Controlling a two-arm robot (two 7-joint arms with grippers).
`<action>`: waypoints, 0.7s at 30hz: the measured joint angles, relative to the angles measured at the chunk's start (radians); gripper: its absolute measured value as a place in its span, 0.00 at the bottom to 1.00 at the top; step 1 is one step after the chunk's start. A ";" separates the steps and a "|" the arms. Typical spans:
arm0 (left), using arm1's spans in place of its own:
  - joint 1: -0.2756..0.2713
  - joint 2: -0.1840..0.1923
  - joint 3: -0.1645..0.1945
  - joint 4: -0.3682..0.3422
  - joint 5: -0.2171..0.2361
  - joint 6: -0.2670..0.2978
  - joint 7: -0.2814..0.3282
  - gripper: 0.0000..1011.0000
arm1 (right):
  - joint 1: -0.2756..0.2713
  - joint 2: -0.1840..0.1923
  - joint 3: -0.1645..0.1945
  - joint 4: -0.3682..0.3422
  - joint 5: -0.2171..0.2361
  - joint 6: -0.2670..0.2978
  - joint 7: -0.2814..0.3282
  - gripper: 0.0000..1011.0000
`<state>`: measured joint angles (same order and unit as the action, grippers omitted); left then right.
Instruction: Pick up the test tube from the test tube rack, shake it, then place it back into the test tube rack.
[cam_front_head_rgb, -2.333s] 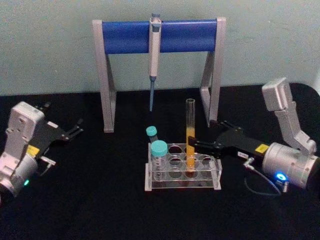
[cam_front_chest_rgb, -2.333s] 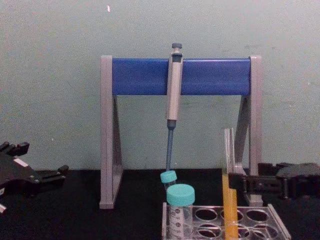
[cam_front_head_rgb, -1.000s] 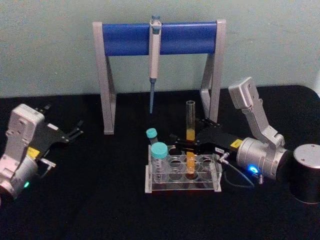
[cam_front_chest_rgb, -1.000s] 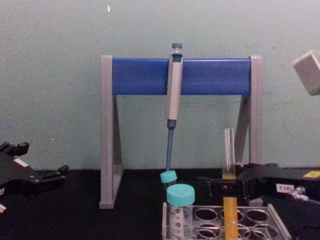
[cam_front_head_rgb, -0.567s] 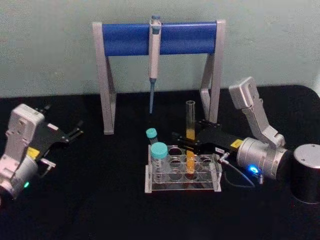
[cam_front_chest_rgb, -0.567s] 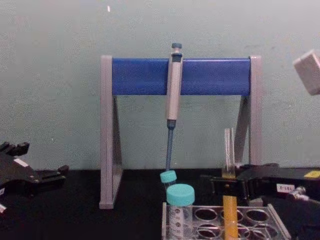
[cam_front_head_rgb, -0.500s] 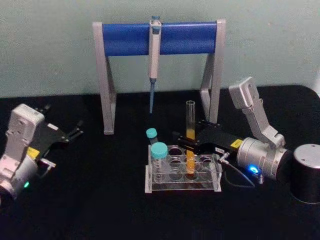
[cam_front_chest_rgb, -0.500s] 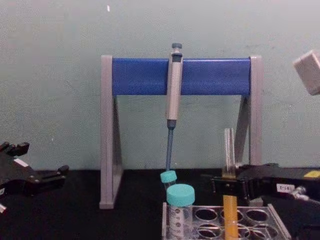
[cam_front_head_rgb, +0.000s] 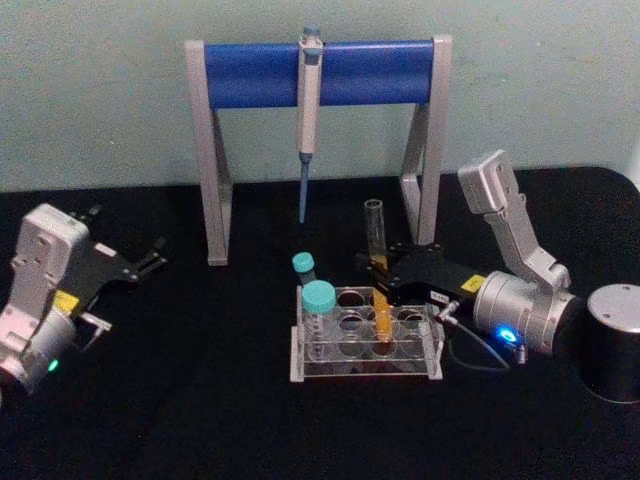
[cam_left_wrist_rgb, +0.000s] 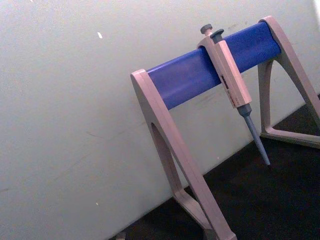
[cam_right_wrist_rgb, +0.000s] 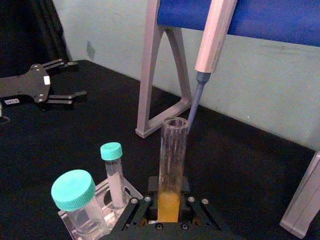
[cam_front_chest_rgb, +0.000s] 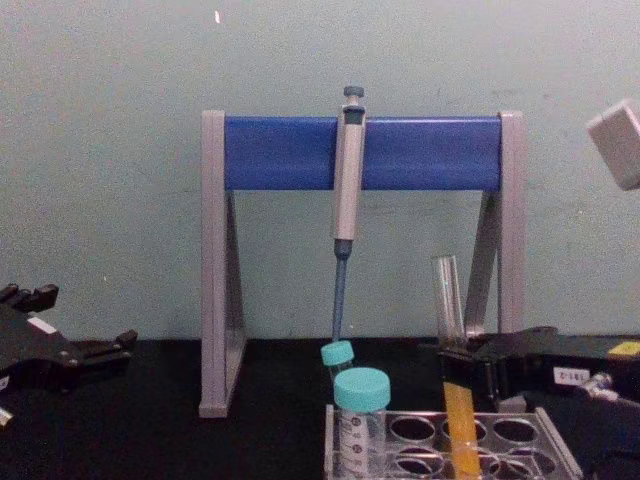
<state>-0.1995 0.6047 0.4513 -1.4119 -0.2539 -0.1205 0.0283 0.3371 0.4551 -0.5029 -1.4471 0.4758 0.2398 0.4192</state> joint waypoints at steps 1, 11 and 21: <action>0.000 0.000 0.000 0.000 0.000 0.000 0.000 0.99 | 0.000 0.000 0.000 0.000 0.000 0.000 0.000 0.23; 0.000 0.000 0.000 0.000 0.000 0.000 0.000 0.99 | 0.000 0.000 0.000 0.000 0.000 0.000 0.000 0.23; 0.000 0.000 0.000 0.000 0.000 0.000 0.000 0.99 | -0.008 0.001 0.003 -0.003 -0.010 -0.022 0.003 0.23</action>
<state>-0.1995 0.6047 0.4514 -1.4120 -0.2539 -0.1205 0.0283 0.3292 0.4559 -0.4997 -1.4505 0.4657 0.2174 0.4226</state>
